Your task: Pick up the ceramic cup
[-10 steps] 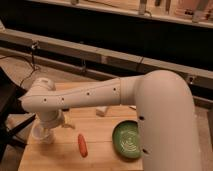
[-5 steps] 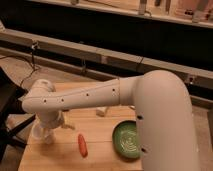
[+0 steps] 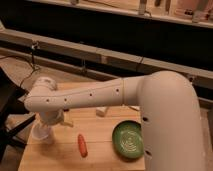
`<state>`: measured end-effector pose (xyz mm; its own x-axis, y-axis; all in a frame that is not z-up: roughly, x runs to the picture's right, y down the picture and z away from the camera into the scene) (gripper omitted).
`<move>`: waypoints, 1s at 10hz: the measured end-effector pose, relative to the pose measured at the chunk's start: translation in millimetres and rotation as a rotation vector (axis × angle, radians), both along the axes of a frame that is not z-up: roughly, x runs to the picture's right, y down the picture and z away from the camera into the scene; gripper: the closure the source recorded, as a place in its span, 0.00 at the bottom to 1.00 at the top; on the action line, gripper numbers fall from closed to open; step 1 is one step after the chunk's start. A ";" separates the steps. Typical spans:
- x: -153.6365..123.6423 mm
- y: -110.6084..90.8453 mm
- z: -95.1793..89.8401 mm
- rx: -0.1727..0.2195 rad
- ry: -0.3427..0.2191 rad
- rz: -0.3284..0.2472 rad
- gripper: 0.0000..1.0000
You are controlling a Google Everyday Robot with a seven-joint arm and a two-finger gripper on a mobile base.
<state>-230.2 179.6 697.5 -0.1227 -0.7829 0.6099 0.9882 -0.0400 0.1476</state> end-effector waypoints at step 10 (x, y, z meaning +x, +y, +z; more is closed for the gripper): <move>-17.7 22.8 44.0 -0.040 -0.025 0.013 0.20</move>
<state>-247.9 202.4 741.5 -0.1284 -0.7596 0.6376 0.9846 -0.0210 0.1734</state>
